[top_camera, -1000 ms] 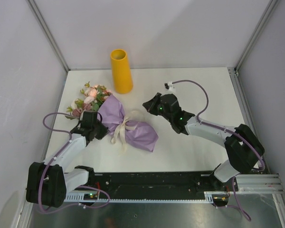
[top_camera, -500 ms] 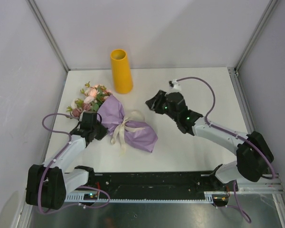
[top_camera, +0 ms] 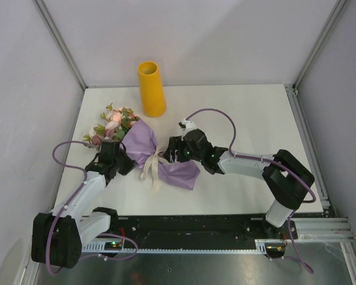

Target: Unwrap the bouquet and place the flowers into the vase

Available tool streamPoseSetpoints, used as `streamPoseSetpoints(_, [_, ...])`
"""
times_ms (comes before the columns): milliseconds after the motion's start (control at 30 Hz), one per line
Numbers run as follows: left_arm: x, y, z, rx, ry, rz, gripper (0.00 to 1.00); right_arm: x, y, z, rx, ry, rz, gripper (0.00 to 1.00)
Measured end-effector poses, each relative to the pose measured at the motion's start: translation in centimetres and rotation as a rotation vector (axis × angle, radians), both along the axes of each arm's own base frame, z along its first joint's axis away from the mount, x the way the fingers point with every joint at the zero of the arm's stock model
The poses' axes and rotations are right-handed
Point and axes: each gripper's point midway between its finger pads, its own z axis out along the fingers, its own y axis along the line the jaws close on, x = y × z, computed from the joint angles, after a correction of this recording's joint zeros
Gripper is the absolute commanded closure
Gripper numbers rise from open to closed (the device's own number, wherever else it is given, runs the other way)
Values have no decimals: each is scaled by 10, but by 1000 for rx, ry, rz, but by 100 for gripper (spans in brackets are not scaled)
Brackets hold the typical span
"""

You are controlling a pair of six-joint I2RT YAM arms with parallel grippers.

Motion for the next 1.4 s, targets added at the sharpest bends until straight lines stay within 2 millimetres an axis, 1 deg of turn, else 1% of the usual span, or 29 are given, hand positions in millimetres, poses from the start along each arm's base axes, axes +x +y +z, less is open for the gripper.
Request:
streamPoseSetpoints(100, [-1, -1, -1, 0, 4, -16, 100, -5, 4, -8, -43, -40, 69, 27])
streamPoseSetpoints(167, [-2, -2, -2, 1, 9, -26, 100, -8, 5, -12, -69, -66, 110, 30])
streamPoseSetpoints(400, [-3, -2, -7, 9, 27, -34, 100, -15, 8, -23, -133, -127, 195, 46])
streamPoseSetpoints(533, [-3, -2, -7, 10, 27, -35, 100, -17, 8, -25, -167, -156, 205, 52])
streamPoseSetpoints(667, [-3, -1, -7, 12, 27, -35, 100, -22, 9, -28, -212, -194, 209, 68])
streamPoseSetpoints(733, [-3, -1, -7, 12, 27, -35, 100, -22, 8, -30, -240, -213, 200, 78])
streamPoseSetpoints(767, [-3, -1, -7, 12, 28, -35, 100, -22, 7, -31, -258, -224, 191, 87])
streamPoseSetpoints(800, [-3, -1, -7, 12, 28, -34, 100, -21, 6, -32, -276, -237, 182, 94])
streamPoseSetpoints(833, [-3, -1, -7, 13, 28, -34, 100, -21, 4, -32, -294, -250, 172, 97])
streamPoseSetpoints(900, [-3, -1, -7, 13, 27, -34, 100, -20, 2, -32, -321, -272, 152, 99])
streamPoseSetpoints(1000, [-3, -1, -7, 15, 26, -31, 100, -18, -3, -26, -345, -297, 118, 100])
streamPoseSetpoints(1267, [-4, 1, -7, 20, 30, -27, 100, -11, -17, 7, -347, -353, 24, 100])
streamPoseSetpoints(1333, [-4, 1, -7, 20, 31, -27, 100, -9, -20, 11, -350, -362, 0, 100])
streamPoseSetpoints(1400, [-4, 1, -8, 21, 31, -26, 100, -8, -23, 11, -359, -361, -22, 100])
